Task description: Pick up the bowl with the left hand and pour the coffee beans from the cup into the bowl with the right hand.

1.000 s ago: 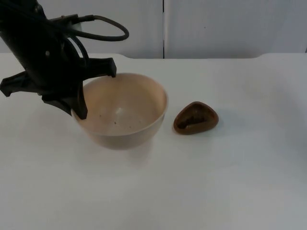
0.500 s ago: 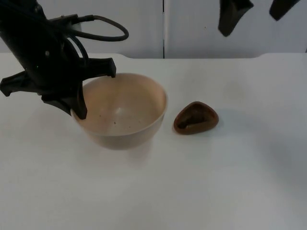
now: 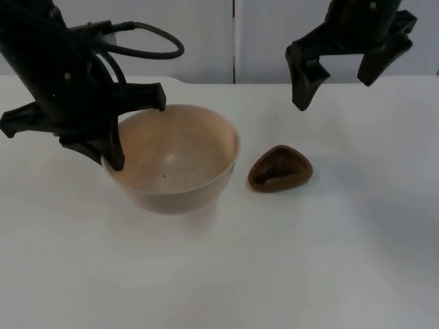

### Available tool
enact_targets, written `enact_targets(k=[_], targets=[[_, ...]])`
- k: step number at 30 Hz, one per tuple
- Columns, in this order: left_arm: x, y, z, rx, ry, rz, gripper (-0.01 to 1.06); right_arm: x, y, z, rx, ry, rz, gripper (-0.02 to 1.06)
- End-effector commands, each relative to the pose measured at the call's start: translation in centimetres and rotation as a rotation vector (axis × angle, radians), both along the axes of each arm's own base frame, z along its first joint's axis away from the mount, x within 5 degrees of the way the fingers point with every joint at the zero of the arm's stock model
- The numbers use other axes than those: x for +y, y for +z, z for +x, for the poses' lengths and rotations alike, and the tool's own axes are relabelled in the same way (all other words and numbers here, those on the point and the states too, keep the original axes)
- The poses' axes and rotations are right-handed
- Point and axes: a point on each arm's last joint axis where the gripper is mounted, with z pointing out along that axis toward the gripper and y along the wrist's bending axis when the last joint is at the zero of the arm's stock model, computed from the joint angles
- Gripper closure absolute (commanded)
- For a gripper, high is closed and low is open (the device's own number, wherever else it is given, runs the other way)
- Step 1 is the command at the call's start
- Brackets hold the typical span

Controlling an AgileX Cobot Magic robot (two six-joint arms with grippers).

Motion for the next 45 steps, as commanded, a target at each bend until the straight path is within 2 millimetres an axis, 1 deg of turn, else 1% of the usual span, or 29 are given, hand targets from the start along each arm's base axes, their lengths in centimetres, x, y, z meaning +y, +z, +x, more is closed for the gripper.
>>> enact_targets(k=[1,2,4,5,8,9,13,14,16,18,21,22,24,26,31,36,38,41,45], targets=[[0.1,0.3,0.1,-0.018,0.01,-0.002,1.05,0.4,-0.3,0.3,-0.021,0.019,0.003,0.06],[0.1,0.3,0.1,-0.018,0.01,-0.002,1.05,0.5,-0.9,0.5,-0.022,0.02,0.003,0.06],[0.1,0.3,0.1,-0.018,0.01,-0.002,1.05,0.6,-1.5,0.7,-0.022,0.026,0.001,0.06],[0.1,0.3,0.1,-0.018,0.01,-0.002,1.05,0.6,-1.5,0.7,-0.022,0.026,0.001,0.06],[0.1,0.3,0.1,-0.018,0.01,-0.002,1.05,0.9,-2.5,1.2,-0.036,0.031,0.004,0.06],[0.1,0.3,0.1,-0.018,0.01,-0.002,1.05,0.9,-2.5,1.2,-0.036,0.031,0.004,0.06],[0.1,0.3,0.1,-0.018,0.01,-0.002,1.05,1.2,-4.2,1.8,-0.044,0.027,0.01,0.08],[0.1,0.3,0.1,-0.018,0.01,-0.002,1.05,1.2,-4.2,1.8,-0.044,0.027,0.01,0.08],[0.1,0.3,0.1,-0.018,0.01,-0.002,1.05,1.3,-5.5,2.1,-0.043,0.01,0.016,0.08],[0.1,0.3,0.1,-0.018,0.01,-0.002,1.05,1.4,-5.8,2.2,-0.044,0.001,0.019,0.08],[0.1,0.1,0.2,-0.012,0.01,-0.001,1.05,1.5,-7.7,2.6,-0.032,-0.025,0.015,0.1],[0.1,0.1,0.2,-0.012,0.01,-0.001,1.05,1.5,-7.7,2.6,-0.032,-0.025,0.015,0.1],[0.1,0.1,0.2,-0.014,0.01,-0.001,1.05,1.3,-8.5,2.9,-0.046,-0.054,-0.008,0.12],[0.1,0.0,0.2,-0.011,0.01,0.0,1.05,1.2,-8.6,3.0,-0.054,-0.065,-0.013,0.13],[0.1,-0.4,0.3,-0.005,0.011,0.002,1.05,1.3,-9.7,3.2,-0.055,-0.065,-0.017,0.17],[0.0,-1.1,0.4,0.016,0.011,0.008,1.05,1.5,-10.6,3.2,-0.038,-0.071,-0.004,0.17],[0.0,-1.2,0.4,0.018,0.011,0.009,1.05,1.5,-10.7,3.2,-0.035,-0.071,-0.005,0.17],[0.0,-1.2,0.4,0.018,0.011,0.009,1.05,1.5,-11.0,3.2,-0.031,-0.069,-0.008,0.23],[0.0,-1.2,0.4,0.018,0.011,0.009,1.05,1.5,-11.0,3.2,-0.035,-0.061,-0.008,0.25]])
